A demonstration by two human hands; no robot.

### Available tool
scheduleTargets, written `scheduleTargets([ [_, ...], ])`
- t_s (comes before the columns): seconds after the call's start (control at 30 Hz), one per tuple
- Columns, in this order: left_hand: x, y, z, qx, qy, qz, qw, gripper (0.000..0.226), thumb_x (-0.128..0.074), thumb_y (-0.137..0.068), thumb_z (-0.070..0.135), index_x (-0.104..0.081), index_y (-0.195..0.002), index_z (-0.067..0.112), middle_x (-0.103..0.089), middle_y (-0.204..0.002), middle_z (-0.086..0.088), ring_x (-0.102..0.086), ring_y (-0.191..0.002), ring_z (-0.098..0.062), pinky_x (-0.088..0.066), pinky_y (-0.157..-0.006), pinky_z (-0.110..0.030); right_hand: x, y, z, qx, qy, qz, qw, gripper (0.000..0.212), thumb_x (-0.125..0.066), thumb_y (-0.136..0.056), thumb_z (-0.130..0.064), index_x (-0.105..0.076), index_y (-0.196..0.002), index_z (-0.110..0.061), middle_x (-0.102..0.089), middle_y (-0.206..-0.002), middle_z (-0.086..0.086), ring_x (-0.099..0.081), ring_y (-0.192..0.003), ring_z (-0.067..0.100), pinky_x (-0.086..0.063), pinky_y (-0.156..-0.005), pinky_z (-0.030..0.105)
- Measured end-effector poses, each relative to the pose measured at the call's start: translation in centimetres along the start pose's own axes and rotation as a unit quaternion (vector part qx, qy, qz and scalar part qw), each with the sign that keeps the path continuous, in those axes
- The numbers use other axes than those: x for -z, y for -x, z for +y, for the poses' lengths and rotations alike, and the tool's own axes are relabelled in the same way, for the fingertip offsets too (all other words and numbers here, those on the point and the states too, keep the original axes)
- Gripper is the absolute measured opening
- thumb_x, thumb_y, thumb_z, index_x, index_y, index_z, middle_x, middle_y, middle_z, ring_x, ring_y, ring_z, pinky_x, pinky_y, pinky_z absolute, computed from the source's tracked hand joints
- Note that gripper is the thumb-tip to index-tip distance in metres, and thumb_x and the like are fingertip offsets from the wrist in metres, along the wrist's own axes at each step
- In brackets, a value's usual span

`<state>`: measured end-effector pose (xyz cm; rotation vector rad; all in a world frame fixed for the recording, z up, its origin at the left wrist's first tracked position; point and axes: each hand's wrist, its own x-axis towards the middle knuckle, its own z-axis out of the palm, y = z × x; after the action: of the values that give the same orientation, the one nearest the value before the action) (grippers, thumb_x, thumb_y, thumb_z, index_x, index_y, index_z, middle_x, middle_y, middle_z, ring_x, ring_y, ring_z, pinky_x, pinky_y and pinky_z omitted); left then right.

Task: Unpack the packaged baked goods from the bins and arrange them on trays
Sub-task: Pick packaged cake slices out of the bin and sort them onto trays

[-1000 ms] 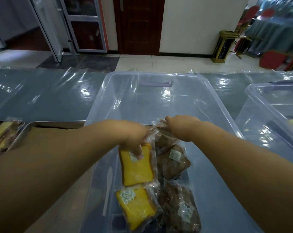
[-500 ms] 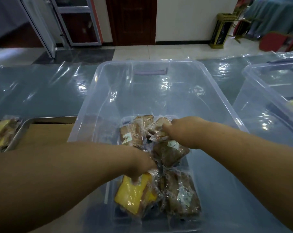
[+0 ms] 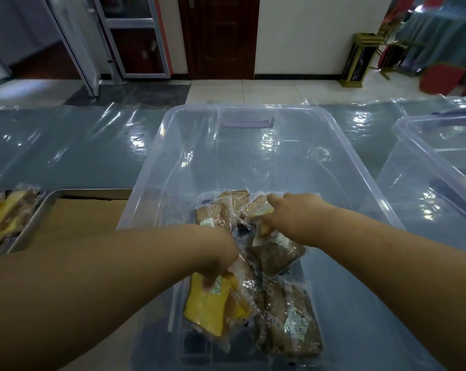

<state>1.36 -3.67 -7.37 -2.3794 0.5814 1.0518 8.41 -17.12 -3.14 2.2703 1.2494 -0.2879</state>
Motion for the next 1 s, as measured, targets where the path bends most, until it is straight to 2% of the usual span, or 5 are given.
scheduleTargets([
  [0.13,0.7,3.3,-1.7,0.063,0.094,0.052,0.992,0.047,-0.068,-0.082,0.028,-0.05,-0.122,0.013,-0.055,-0.111,-0.006,-0.051,-0.095,-0.022,-0.038,-0.074,-0.031,0.7,0.4,0.9,-0.017,-0.015,0.008,1.0,0.047,-0.047,-0.093,-0.005,-0.044,-0.136,-0.023,-0.04,-0.126,0.011,-0.053,-0.104,0.032,-0.038,-0.064,0.035],
  [0.3,0.6,8.2,-3.8,0.156,0.189,0.218,0.945,0.023,-0.06,-0.08,0.028,-0.039,-0.088,0.025,-0.051,-0.093,-0.002,-0.048,-0.082,-0.021,-0.034,-0.063,-0.031,2.3,1.5,2.0,-0.068,-0.074,0.059,0.993,0.044,-0.048,-0.089,-0.001,-0.041,-0.13,-0.016,-0.046,-0.115,0.01,-0.056,-0.098,0.033,-0.037,-0.064,0.036],
  [0.6,-1.7,16.8,-3.7,0.25,0.298,0.525,0.757,0.032,-0.066,-0.078,0.04,-0.036,-0.069,0.032,-0.045,-0.071,0.012,-0.044,-0.063,-0.004,-0.027,-0.05,-0.024,7.5,4.2,1.8,-0.169,-0.208,0.234,0.935,0.05,-0.056,-0.084,-0.007,-0.039,-0.129,-0.022,-0.054,-0.095,0.007,-0.049,-0.076,0.024,-0.043,-0.063,0.033],
  [0.8,-4.7,22.8,-3.7,0.257,0.338,0.629,0.651,0.024,-0.065,-0.076,0.046,-0.053,-0.086,0.028,-0.055,-0.079,0.01,-0.051,-0.07,-0.005,-0.044,-0.06,-0.027,12.5,7.6,-1.9,-0.197,-0.296,0.386,0.851,0.049,-0.051,-0.087,-0.009,-0.04,-0.13,-0.029,-0.052,-0.093,0.005,-0.054,-0.078,0.025,-0.052,-0.068,0.041],
  [1.0,-11.9,29.2,-3.7,0.275,0.361,0.644,0.615,0.025,-0.067,-0.076,0.044,-0.052,-0.09,0.029,-0.052,-0.083,0.017,-0.05,-0.075,0.002,-0.036,-0.06,-0.016,17.5,9.9,-10.5,-0.174,-0.37,0.451,0.793,0.039,-0.05,-0.093,-0.019,-0.041,-0.129,-0.029,-0.049,-0.087,0.0,-0.055,-0.073,0.023,-0.052,-0.066,0.043],
])
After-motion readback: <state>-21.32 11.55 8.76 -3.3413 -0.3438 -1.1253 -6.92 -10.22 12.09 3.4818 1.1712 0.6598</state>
